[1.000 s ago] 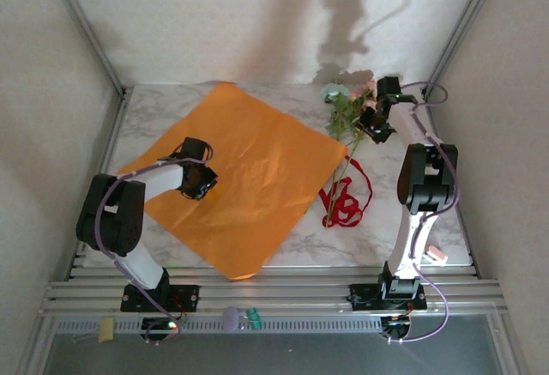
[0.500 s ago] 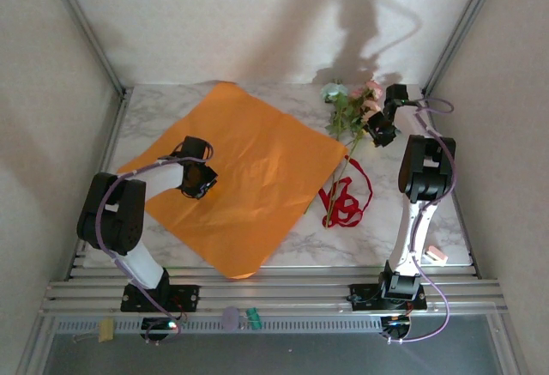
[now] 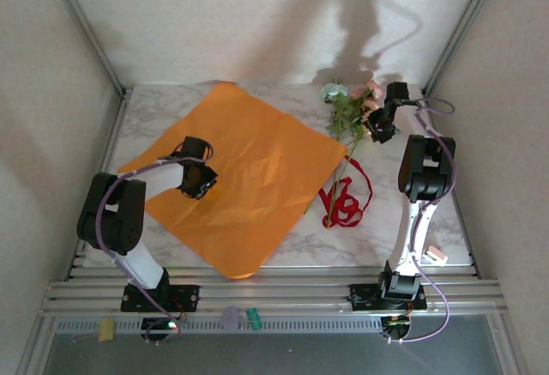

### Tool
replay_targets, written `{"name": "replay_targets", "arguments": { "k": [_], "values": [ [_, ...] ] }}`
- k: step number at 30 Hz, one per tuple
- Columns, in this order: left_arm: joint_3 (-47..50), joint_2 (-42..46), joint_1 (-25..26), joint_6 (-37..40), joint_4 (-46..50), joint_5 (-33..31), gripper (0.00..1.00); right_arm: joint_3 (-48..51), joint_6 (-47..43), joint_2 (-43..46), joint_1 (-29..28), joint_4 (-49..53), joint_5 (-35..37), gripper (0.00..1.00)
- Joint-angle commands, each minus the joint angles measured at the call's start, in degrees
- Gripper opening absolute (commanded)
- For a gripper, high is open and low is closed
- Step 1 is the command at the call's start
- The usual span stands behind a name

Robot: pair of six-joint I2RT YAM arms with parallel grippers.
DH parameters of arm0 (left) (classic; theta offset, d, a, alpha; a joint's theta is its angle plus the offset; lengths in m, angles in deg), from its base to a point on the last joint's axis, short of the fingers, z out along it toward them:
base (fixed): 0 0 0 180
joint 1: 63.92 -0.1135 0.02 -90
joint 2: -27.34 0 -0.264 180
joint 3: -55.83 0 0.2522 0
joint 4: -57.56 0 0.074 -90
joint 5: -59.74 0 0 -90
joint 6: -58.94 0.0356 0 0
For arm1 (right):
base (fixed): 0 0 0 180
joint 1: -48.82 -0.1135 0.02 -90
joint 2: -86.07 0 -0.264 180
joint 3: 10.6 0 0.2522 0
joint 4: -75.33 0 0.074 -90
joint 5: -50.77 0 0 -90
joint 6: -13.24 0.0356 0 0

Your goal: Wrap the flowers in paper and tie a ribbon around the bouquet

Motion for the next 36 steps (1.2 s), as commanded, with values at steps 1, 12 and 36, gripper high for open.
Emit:
{"name": "replay_targets", "arguments": {
  "k": [1, 12, 36],
  "values": [
    [-0.4, -1.1, -0.5, 0.6, 2.4, -0.4, 0.18, -1.9, 0.6, -1.9, 0.0, 1.1, 0.9, 0.24],
    [-0.9, -1.1, -0.5, 1.0, 3.0, -0.1, 0.18, -4.0, 0.4, -3.9, 0.0, 0.8, 1.4, 0.16],
    [-1.2, -2.7, -0.3, 2.4, 1.8, 0.0, 0.17, -0.1, -8.1, 25.3, -1.6, 2.5, 20.8, 0.0]
  ]
}}
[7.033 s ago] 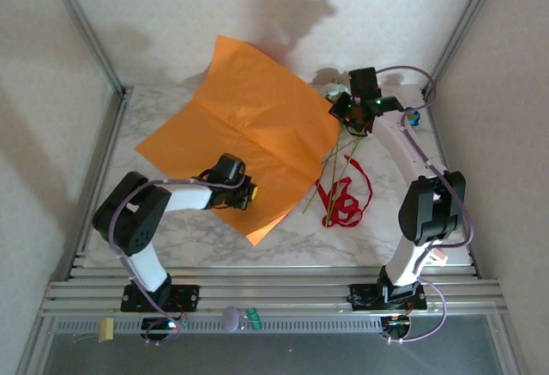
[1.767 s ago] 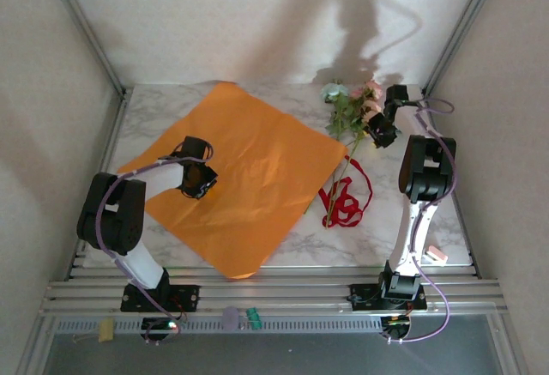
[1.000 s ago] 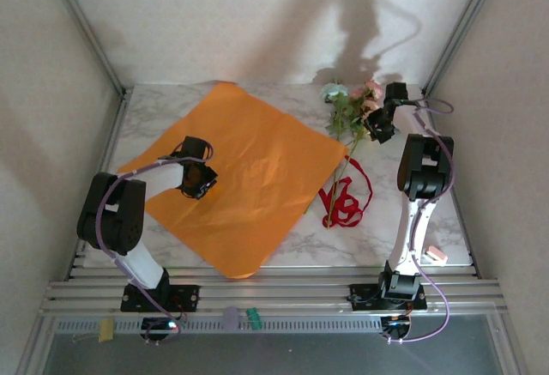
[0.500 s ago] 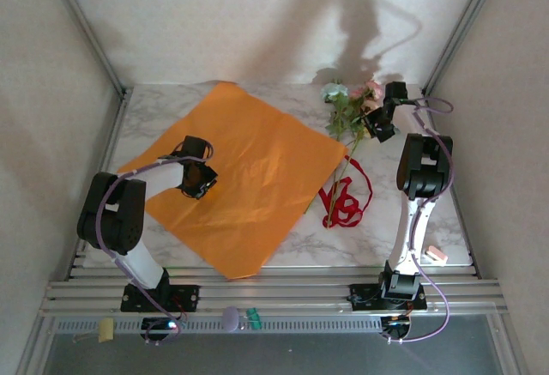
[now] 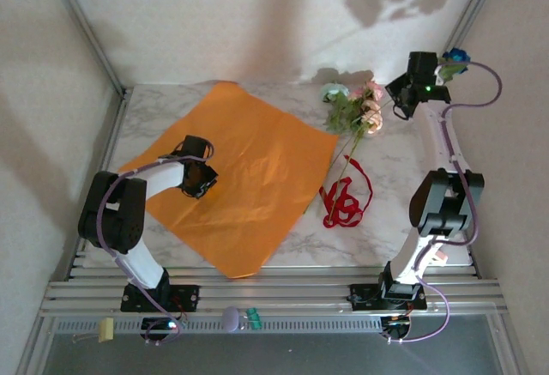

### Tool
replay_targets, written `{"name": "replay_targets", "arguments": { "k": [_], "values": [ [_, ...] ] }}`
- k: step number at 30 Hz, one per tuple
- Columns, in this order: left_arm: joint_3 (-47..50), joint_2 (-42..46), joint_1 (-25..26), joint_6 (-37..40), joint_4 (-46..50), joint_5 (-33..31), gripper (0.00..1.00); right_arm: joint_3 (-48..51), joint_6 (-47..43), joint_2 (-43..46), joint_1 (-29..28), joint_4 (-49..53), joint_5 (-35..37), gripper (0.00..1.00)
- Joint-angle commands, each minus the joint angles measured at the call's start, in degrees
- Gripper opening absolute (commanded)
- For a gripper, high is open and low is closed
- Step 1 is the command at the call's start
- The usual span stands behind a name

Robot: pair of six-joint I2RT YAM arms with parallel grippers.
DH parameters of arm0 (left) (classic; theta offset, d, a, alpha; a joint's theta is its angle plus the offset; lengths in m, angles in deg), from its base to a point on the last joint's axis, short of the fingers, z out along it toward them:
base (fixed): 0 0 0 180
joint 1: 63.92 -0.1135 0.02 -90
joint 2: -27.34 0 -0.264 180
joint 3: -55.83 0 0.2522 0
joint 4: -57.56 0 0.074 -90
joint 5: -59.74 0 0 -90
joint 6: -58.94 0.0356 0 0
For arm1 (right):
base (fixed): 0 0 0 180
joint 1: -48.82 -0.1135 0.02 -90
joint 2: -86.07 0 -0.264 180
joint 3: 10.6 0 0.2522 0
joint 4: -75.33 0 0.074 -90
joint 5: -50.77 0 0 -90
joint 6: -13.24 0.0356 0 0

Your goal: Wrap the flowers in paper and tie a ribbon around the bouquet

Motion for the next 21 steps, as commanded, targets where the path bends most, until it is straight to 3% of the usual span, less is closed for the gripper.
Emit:
{"name": "replay_targets", "arguments": {
  "k": [1, 6, 9, 12, 15, 17, 21],
  "values": [
    [-0.4, -2.0, -0.3, 1.0, 1.3, 0.0, 0.17, -1.7, -3.8, 0.8, -0.6, 3.8, 3.1, 0.0],
    [-0.3, -1.5, -0.1, 1.0, 1.1, 0.1, 0.17, -0.5, -7.5, 5.3, -1.5, 4.6, 8.1, 0.0],
    [-0.2, -1.3, 0.1, 1.0, 1.0, 0.5, 0.17, 1.9, -10.3, 9.2, -1.6, -1.1, 5.6, 0.0],
    [-0.3, -0.7, 0.4, 1.2, 1.6, -0.5, 0.16, 2.4, -14.7, 11.0, -2.9, -7.3, -2.5, 0.0],
    [-0.3, 1.7, 0.5, 1.2, 2.8, -3.1, 0.17, 1.3, -15.7, 9.4, -6.3, -11.3, -17.3, 0.0],
    [-0.7, 4.0, 0.5, 1.3, 3.8, -4.6, 0.18, 1.2, -16.0, 7.5, -11.0, -14.0, -25.2, 0.0],
    [-2.0, 10.1, 0.5, 1.5, 3.6, -4.2, 0.25, 0.6, -14.6, 0.9, -21.9, -18.2, -34.3, 0.0]
  ]
}}
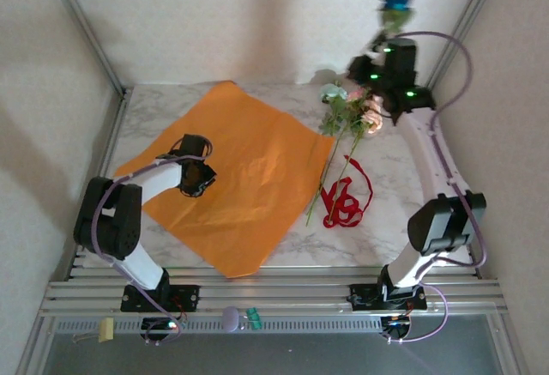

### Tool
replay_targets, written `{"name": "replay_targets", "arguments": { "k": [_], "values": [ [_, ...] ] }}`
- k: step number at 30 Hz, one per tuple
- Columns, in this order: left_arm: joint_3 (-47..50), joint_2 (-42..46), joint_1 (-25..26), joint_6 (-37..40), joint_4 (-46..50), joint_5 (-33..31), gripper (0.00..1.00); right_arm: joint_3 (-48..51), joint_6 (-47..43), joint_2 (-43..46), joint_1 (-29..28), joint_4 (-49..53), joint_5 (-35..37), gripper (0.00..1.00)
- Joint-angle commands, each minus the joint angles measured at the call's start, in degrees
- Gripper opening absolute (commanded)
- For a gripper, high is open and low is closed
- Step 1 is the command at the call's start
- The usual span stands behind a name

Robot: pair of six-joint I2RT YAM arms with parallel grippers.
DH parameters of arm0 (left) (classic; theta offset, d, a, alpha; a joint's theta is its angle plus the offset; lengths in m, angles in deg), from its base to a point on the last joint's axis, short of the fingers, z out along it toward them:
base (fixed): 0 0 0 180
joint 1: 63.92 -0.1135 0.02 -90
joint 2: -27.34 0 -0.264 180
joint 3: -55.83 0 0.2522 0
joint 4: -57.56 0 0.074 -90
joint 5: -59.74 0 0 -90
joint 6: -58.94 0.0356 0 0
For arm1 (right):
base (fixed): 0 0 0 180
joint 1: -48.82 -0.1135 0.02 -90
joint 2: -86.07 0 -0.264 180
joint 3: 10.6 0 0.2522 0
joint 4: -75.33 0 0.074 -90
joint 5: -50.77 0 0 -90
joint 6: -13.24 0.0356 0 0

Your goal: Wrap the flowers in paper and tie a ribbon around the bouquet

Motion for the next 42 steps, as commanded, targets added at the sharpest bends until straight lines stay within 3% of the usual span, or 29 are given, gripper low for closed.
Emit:
{"name": "replay_targets", "arguments": {
  "k": [1, 3, 7, 11, 14, 23, 26, 31, 33, 36, 39, 42],
  "values": [
    [-1.9, 6.9, 0.2, 1.3, -0.5, -0.4, 0.27, -0.3, 0.2, -6.6, -8.1, -6.0, -14.2, 0.0],
    [-0.5, 10.2, 0.3, 2.7, -6.0, 4.0, 0.3, -1.0, 1.7, -10.4, -11.1, -8.6, -16.6, 0.0],
    [4.5, 17.3, 1.4, 8.5, -23.2, 19.1, 0.38, -6.3, 3.7, -18.8, -13.9, -9.3, -20.7, 0.0],
    [5.1, 19.3, 3.6, 15.6, -28.9, 28.3, 0.52, -12.7, 1.6, -24.5, -15.7, -3.5, -22.4, 0.0],
    [2.0, 16.5, 5.5, 23.1, -22.4, 27.0, 0.55, -12.9, 2.2, -25.5, -16.3, -3.2, -23.2, 0.0],
    [-3.9, 7.3, 10.7, 27.7, -19.7, 20.4, 0.55, -11.6, 3.6, -24.2, -17.0, -2.5, -23.8, 0.0],
    [-4.6, 7.1, 11.6, 26.9, -21.3, 19.5, 0.47, -11.2, 3.5, -24.2, -17.0, -2.1, -23.8, 0.0],
    [-5.0, 7.7, 11.7, 26.5, -18.7, 14.8, 0.0, -10.9, 3.2, -23.9, -17.1, -2.1, -23.5, 0.0],
    [-5.3, 7.8, 11.6, 26.5, -17.1, 13.7, 0.0, -11.6, 2.6, -24.1, -17.1, -1.1, -23.2, 0.0],
    [-5.8, 8.1, 10.4, 26.6, -13.8, 10.5, 0.0, -12.1, 0.4, -23.3, -17.1, 3.0, -17.9, 0.41],
    [-8.1, 6.0, 6.6, 27.7, -8.7, 7.5, 0.0, -5.3, 0.0, -17.9, -16.5, 1.9, -9.6, 0.57],
    [-12.8, 0.7, 3.6, 30.0, -3.0, 5.7, 0.0, 2.9, 2.4, -13.8, -15.4, -2.2, -7.2, 0.6]
  ]
}}
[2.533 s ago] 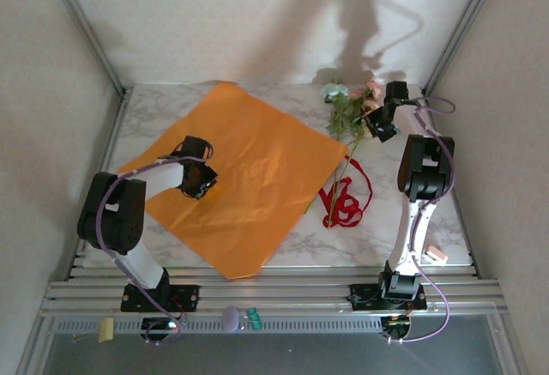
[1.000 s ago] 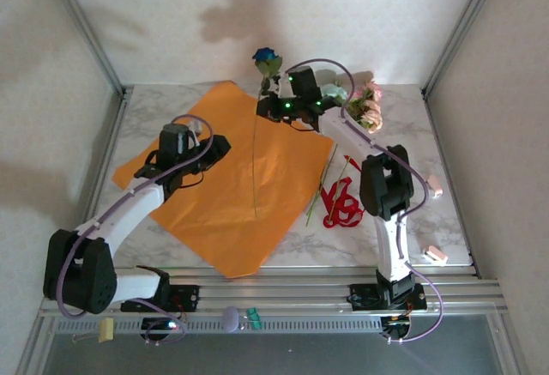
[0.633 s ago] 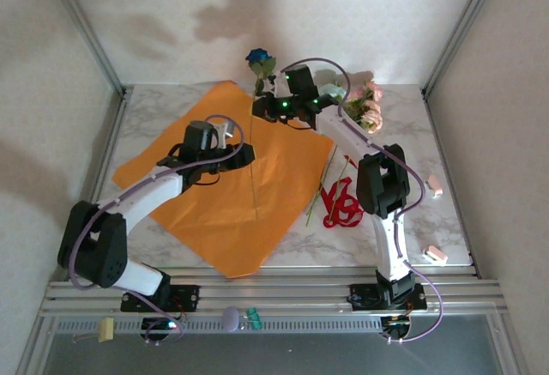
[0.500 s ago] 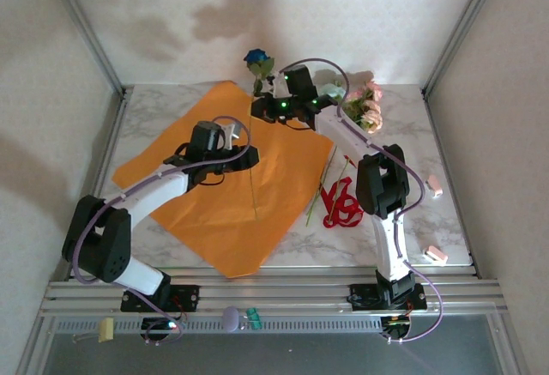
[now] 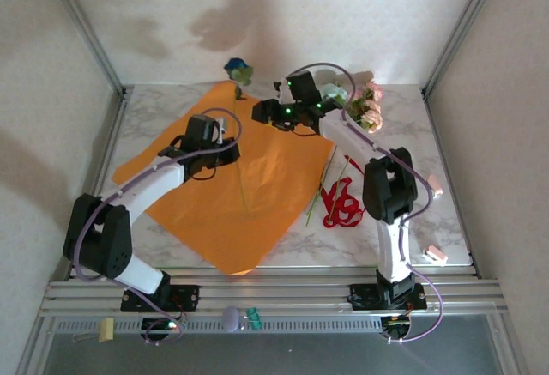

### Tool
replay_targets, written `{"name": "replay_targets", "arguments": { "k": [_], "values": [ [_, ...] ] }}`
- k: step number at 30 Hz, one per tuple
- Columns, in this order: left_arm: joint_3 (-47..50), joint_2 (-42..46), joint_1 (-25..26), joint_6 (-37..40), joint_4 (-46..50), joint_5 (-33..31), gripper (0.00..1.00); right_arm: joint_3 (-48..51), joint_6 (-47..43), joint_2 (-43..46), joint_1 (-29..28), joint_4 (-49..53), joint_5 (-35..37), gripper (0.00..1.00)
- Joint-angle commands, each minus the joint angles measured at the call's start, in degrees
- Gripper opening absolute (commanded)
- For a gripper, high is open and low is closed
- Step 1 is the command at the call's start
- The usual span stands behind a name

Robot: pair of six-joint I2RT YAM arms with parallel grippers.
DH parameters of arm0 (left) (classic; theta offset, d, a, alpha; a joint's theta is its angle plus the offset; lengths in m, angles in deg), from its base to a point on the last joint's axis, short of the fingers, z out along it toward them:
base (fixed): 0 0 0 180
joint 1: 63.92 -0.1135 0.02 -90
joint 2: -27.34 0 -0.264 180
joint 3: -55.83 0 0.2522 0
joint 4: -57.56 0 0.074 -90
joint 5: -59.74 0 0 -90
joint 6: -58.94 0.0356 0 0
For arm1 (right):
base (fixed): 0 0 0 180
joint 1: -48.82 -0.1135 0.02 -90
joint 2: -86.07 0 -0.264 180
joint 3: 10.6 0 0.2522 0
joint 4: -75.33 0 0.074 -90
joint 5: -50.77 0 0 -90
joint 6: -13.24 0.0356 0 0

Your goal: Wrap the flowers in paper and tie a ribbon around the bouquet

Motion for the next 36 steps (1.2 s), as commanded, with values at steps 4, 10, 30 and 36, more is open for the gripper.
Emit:
{"name": "replay_targets", "arguments": {
  "k": [4, 10, 30, 36],
  "values": [
    [-11.1, -11.9, -4.6, 6.7, 12.3, -7.7, 0.0, 7.9, 4.0, 4.0, 0.0, -1.1, 4.5, 0.53],
    [-21.1, -22.7, -5.1, 11.2, 18.2, -14.4, 0.0, 12.0, 12.0, 0.0, -5.4, -1.5, 6.1, 0.45],
    [-11.4, -25.7, -3.8, 5.2, 15.7, -14.9, 0.08, 27.9, 19.0, 0.9, -16.1, -0.2, 5.8, 0.43],
    [-10.3, -18.0, -3.2, -3.2, 15.6, -15.9, 0.81, 32.9, 18.3, 1.5, -16.1, 3.7, 9.1, 0.42]
  ]
}}
